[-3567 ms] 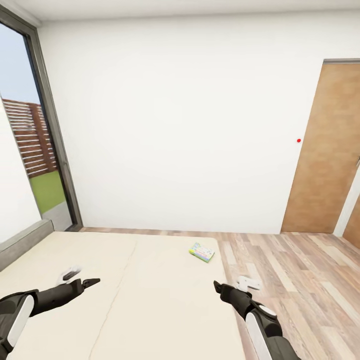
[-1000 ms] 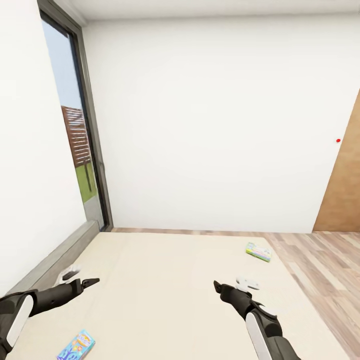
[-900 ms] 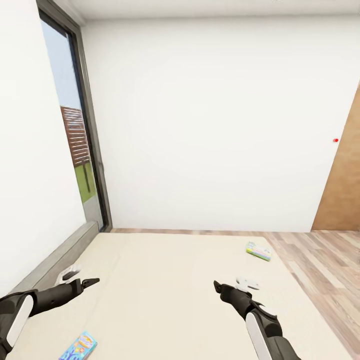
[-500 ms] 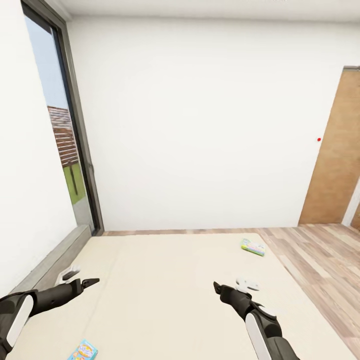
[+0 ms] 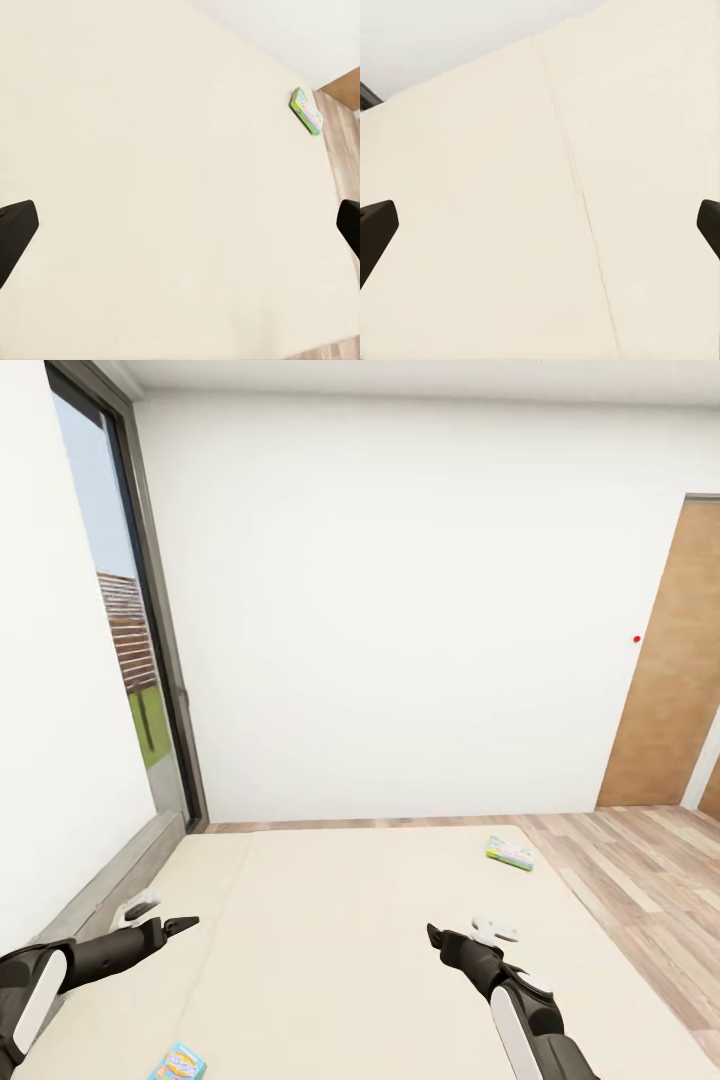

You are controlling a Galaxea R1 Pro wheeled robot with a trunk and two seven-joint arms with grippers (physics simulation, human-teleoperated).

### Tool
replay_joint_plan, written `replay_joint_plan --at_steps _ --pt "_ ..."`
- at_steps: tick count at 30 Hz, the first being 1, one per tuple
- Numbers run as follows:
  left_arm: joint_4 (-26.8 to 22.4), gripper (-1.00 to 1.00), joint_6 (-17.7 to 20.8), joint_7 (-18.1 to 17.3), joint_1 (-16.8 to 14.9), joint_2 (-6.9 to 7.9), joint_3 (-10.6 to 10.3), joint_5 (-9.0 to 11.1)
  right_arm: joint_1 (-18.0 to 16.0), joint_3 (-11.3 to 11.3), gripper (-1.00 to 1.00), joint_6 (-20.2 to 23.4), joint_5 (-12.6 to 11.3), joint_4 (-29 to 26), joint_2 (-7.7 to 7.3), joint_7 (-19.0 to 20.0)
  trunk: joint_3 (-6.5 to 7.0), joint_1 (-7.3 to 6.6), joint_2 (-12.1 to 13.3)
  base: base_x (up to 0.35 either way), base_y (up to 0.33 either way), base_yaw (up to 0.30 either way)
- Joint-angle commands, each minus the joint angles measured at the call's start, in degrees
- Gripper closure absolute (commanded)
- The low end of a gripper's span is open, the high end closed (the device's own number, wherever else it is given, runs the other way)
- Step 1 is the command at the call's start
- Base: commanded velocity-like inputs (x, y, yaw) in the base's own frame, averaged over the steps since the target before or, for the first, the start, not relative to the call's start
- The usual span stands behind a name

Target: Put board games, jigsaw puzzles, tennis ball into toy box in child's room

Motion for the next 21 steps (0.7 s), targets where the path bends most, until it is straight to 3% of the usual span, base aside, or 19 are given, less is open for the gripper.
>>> replay_joint_plan --at_steps 1,21 --pt "0.0 -1.0 0.3 -0.2 0.0 0.0 0.1 0.1 0.0 0.0 -1.0 0.3 -0.6 -0.1 0.03 -0.4 -0.03 0.03 -0.1 0.0 0.179 -0.003" --pt "0.0 -1.0 0.3 -0.1 0.0 0.0 0.1 0.1 0.0 0.0 -1.0 0.3 -0.6 -0.1 0.05 -0.4 -0.03 0.03 -0.1 0.0 0.111 0.0"
